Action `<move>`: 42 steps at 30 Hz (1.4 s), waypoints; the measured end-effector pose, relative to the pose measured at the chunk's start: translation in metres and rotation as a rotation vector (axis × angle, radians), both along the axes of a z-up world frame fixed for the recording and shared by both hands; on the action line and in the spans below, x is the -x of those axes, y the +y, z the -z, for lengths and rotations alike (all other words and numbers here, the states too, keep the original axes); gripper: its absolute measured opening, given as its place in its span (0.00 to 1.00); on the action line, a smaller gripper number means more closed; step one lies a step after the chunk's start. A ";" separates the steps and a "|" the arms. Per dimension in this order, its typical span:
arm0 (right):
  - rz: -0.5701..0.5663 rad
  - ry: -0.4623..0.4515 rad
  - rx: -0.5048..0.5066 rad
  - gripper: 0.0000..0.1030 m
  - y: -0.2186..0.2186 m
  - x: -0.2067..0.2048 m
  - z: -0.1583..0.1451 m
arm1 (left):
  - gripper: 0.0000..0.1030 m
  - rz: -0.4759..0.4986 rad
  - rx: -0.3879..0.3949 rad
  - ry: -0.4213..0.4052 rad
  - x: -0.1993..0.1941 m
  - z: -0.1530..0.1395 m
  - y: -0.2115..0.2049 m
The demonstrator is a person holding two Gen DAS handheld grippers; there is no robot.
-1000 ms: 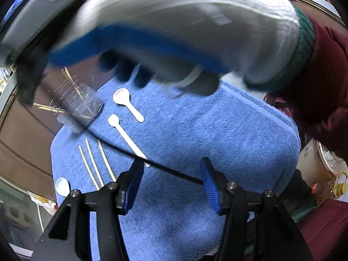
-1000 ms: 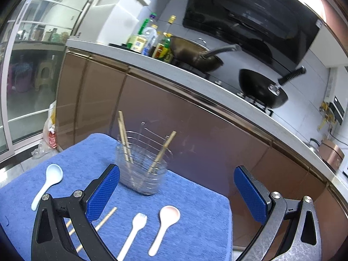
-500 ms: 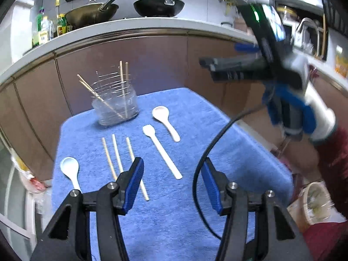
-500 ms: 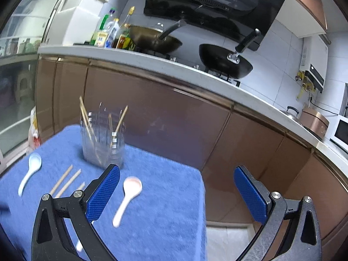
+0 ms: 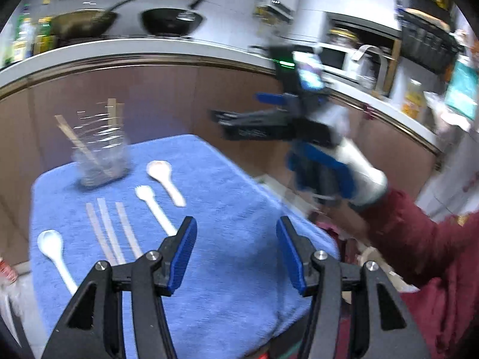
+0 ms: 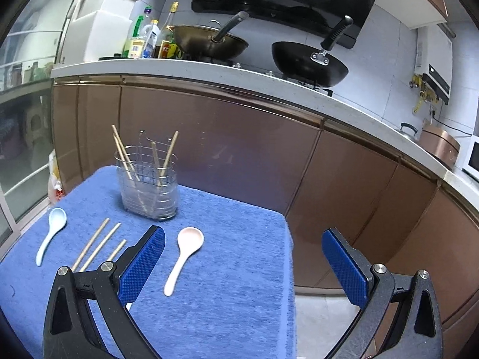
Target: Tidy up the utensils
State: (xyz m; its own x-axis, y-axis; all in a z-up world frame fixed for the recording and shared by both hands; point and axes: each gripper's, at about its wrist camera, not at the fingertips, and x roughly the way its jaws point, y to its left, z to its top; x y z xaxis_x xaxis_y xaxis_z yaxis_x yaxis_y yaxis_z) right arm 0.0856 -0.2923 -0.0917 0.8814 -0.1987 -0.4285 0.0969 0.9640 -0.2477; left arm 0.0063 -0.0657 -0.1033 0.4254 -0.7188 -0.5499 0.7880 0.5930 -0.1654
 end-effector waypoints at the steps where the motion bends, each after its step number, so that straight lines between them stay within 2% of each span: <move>1: -0.004 0.002 0.002 1.00 0.002 0.002 0.001 | 0.52 -0.043 -0.010 -0.003 -0.006 0.002 0.002; 7: 0.005 0.069 -0.001 1.00 0.010 0.004 0.017 | 0.52 -0.237 0.002 0.041 -0.041 0.012 0.026; 12: 0.064 0.107 -0.014 1.00 0.016 0.006 0.031 | 0.52 -0.381 0.005 0.049 -0.060 0.017 0.042; 20: 0.085 0.114 -0.053 1.00 0.020 0.009 0.043 | 0.52 -0.540 -0.049 0.041 -0.083 0.027 0.049; 26: 0.083 0.121 -0.065 1.00 0.018 0.006 0.046 | 0.52 -0.597 -0.091 0.045 -0.096 0.037 0.044; 38: 0.052 0.166 -0.097 0.99 0.013 -0.009 0.055 | 0.52 -0.647 -0.147 0.094 -0.137 0.051 0.038; 42: 0.015 0.220 -0.179 0.85 -0.004 -0.024 0.060 | 0.51 -0.658 -0.151 0.172 -0.171 0.062 0.039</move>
